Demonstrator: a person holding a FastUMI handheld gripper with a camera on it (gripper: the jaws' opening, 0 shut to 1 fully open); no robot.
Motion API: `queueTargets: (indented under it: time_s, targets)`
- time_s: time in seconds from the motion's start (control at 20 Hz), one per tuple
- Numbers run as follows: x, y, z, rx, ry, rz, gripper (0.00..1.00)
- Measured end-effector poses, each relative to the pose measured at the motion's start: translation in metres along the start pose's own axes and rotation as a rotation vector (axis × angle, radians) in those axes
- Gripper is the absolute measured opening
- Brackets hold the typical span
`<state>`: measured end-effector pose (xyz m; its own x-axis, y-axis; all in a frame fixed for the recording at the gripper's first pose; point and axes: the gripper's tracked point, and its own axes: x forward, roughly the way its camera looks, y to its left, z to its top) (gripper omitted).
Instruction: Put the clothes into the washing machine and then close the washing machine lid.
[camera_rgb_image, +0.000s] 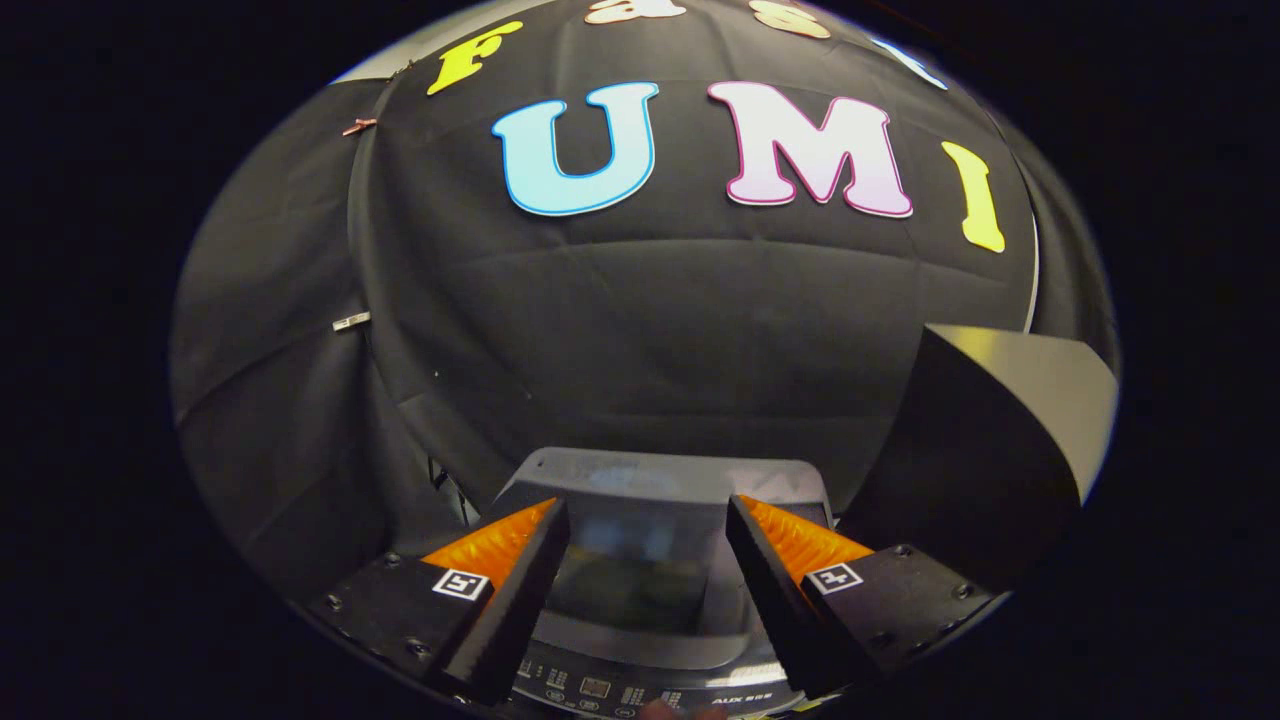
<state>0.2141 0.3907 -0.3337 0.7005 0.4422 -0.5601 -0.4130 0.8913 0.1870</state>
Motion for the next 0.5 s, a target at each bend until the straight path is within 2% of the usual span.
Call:
queueTargets:
  time_s: [0.2,0.5]
  targets:
    - [-0.025,-0.001,-0.006,-0.039,-0.032,0.008,0.99]
    - [-0.081,0.0,0.032,-0.022,-0.177,0.027,0.99]
